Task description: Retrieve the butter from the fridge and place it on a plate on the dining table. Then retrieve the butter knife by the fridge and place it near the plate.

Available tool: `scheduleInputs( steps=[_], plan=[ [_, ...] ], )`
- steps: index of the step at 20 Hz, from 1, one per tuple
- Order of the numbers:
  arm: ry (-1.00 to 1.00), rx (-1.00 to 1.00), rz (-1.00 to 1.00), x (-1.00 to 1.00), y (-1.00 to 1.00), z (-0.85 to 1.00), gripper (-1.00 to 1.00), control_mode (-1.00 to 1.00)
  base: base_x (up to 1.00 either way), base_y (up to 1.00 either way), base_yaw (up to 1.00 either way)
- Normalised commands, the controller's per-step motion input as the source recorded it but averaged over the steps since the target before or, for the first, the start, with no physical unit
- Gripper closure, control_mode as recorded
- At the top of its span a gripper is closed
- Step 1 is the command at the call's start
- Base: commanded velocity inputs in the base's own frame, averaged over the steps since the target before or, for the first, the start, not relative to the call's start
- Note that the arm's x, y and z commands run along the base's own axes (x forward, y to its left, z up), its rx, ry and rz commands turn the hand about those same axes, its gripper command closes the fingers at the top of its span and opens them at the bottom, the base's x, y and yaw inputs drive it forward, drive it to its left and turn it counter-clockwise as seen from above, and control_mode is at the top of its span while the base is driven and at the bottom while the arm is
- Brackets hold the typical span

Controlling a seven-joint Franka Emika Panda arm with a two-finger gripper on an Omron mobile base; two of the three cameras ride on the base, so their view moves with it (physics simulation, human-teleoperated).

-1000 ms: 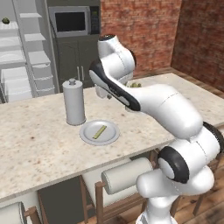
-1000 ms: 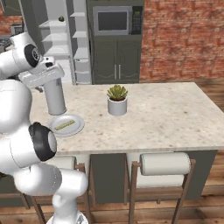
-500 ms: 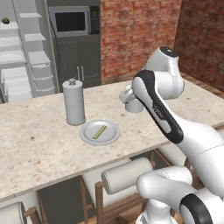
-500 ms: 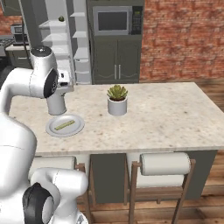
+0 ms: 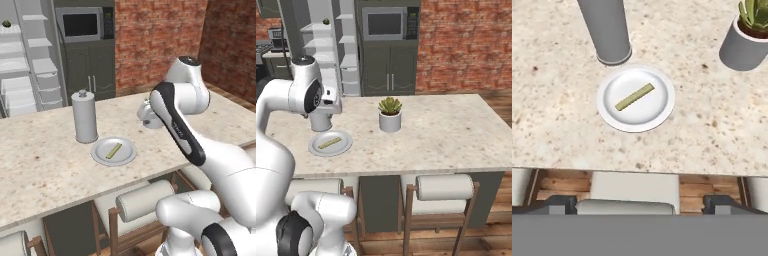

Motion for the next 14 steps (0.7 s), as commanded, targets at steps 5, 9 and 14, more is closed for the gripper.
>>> scheduleInputs(
  steps=[5, 9, 14],
  plan=[
    [0.35, -0.16, -0.15, -0.17, 0.16, 0.20, -1.00, -1.00, 0.00, 0.00, 0.00],
    [0.04, -0.11, -0.01, -0.64, 0.07, -0.28, -1.00, -1.00, 0.00, 0.00, 0.00],
    [-0.10, -0.01, 0.03, -0.89, -0.07, -0.26, -1.00, -1.00, 0.00, 0.00, 0.00]
  ],
)
